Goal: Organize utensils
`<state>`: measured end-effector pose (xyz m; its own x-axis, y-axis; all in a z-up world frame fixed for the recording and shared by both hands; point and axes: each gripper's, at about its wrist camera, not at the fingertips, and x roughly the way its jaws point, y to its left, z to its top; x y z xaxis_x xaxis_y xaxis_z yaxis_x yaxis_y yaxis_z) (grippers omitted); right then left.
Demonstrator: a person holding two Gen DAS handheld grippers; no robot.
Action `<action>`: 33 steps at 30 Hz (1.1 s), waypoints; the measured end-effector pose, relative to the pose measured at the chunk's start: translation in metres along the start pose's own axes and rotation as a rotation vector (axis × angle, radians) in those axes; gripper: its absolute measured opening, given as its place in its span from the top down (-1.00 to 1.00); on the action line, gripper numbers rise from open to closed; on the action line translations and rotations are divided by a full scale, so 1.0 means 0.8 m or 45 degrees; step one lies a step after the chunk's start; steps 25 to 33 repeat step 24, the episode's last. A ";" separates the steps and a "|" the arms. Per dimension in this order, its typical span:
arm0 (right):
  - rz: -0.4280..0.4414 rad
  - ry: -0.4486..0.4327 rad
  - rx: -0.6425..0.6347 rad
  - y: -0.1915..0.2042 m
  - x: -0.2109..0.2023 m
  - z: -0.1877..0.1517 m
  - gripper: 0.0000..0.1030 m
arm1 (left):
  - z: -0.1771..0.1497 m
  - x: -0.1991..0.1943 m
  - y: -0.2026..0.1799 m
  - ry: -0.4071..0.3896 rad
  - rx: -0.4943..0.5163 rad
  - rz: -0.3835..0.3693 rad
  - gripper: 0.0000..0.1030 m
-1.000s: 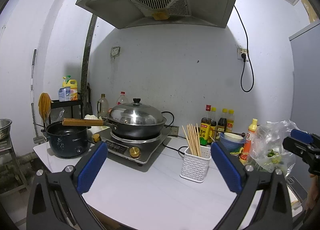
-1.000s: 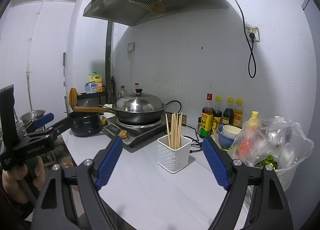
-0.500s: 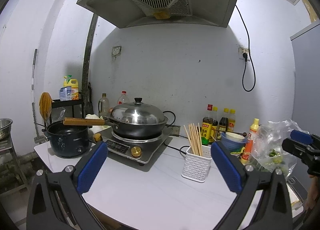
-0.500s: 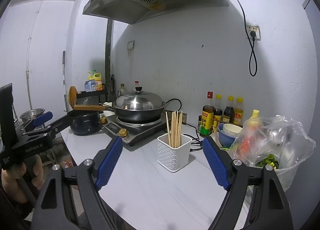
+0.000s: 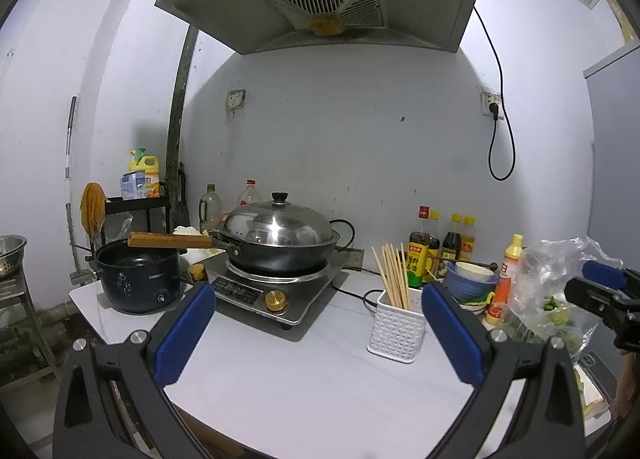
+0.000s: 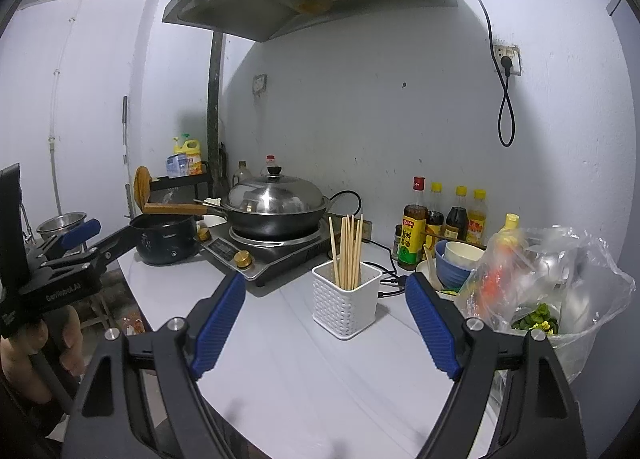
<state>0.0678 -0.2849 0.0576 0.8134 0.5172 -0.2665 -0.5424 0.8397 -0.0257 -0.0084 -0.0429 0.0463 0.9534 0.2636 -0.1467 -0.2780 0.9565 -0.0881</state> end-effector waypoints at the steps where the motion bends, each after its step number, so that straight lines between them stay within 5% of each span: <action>1: -0.003 0.002 0.001 0.000 0.001 0.000 -0.57 | 0.000 0.001 0.000 0.001 -0.001 0.001 -0.99; 33: 0.000 0.051 -0.016 0.010 0.031 0.002 -0.57 | -0.008 0.024 0.008 0.039 -0.016 0.004 -0.99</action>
